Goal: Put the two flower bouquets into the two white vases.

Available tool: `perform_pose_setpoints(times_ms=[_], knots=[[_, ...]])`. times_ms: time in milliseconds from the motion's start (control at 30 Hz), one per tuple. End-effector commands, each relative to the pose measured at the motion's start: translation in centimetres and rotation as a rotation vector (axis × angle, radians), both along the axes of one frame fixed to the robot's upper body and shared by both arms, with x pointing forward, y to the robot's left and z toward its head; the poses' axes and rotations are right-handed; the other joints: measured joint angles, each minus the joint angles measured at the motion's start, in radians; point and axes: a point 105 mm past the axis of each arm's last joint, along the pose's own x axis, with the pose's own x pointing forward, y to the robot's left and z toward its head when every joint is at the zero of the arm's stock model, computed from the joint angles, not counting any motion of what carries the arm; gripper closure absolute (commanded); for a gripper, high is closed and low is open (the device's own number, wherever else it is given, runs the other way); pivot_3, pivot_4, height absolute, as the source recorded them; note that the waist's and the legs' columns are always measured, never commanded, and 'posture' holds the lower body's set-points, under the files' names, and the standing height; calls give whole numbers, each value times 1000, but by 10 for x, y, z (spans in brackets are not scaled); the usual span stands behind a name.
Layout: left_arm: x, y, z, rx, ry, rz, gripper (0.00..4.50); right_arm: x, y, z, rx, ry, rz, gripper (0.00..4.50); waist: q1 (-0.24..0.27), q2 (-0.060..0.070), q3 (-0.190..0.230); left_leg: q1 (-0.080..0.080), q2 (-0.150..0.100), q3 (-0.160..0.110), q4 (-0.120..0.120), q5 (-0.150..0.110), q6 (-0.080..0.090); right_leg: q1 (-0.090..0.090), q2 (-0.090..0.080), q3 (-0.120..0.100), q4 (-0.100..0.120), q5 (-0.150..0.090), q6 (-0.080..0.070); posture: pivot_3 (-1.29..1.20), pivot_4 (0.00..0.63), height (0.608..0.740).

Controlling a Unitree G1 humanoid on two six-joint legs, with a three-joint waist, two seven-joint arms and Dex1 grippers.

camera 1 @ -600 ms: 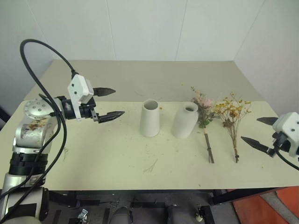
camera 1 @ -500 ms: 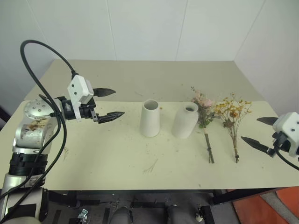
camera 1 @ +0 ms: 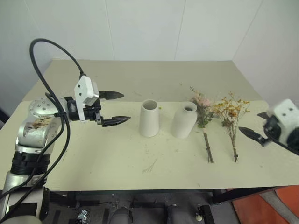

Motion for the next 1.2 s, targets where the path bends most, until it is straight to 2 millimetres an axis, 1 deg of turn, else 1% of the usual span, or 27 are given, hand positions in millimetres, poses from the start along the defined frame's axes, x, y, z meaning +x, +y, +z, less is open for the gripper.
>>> perform_pose_setpoints(times_ms=[33,167,233,300,367,500,633,733,800,933,967,1000,1100,1167,1200], knots=[[-4,-10,5,39,-38,-46,23,17,-1,-11,15,65,-122,0,2,0,0,0,0,0,0,0,0,0,0,0,0,0,0,0,150,740],[-5,-15,4,41,-38,-60,23,36,-7,-18,100,136,-244,0,4,0,0,-2,0,0,0,0,0,-2,0,0,0,0,0,0,150,740],[-7,-17,4,38,-38,-64,23,42,-11,-20,136,162,-291,0,7,0,0,-7,0,0,0,0,0,-7,0,0,1,0,0,0,150,740],[-8,-16,2,39,-35,-63,23,48,-18,-25,158,179,-351,0,8,0,0,-16,0,-1,3,0,0,-16,0,0,4,0,0,0,150,740],[-9,-14,1,40,-32,-53,23,54,-23,-29,174,186,-400,0,8,0,0,-17,0,-1,5,0,0,-17,0,0,4,0,0,0,150,740],[-11,-11,0,40,-32,-31,23,60,-26,-36,177,208,-422,0,8,0,0,-17,0,-1,6,0,0,-17,0,0,3,1,0,0,150,740],[-12,-9,-2,43,-29,-16,23,61,-22,-39,220,233,-402,0,6,0,0,-17,0,-1,6,0,0,-17,0,0,4,1,0,0,150,740],[-13,-8,-3,43,-28,-10,0,63,-18,-39,239,241,-390,589,4,0,0,-17,0,-1,6,0,0,-17,0,0,4,1,0,0,150,740],[-13,-7,-4,43,-28,-4,0,63,-18,-39,242,253,-390,1248,3,0,0,-17,0,-1,6,0,0,-16,0,0,4,1,0,0,150,740],[-13,-4,-4,43,-29,17,0,63,-17,-40,254,280,-395,2735,3,0,0,-17,0,-1,5,0,0,-16,0,0,4,1,0,0,150,740],[-13,-3,-4,42,-29,23,0,62,-16,-40,256,284,-395,3037,3,0,0,-17,0,-1,5,0,0,-16,0,0,4,1,0,0,150,740],[-13,-2,-4,43,-30,28,0,61,-16,-41,257,290,-397,3458,4,0,0,-17,0,-1,6,0,0,-16,0,0,4,1,0,0,150,740],[-12,1,-5,47,-32,44,0,58,-16,-46,258,314,-413,4468,4,0,0,-17,0,-1,6,0,0,-16,0,0,4,1,0,0,150,740],[-11,5,-3,42,-38,61,0,57,-17,-45,253,298,-429,4468,4,0,0,-17,0,-1,6,0,0,-16,0,0,4,1,0,0,150,740],[-10,8,-2,38,-42,75,0,58,-17,-40,249,269,-434,4468,4,0,0,-17,0,-1,6,0,0,-16,0,0,4,1,0,0,150,740]])
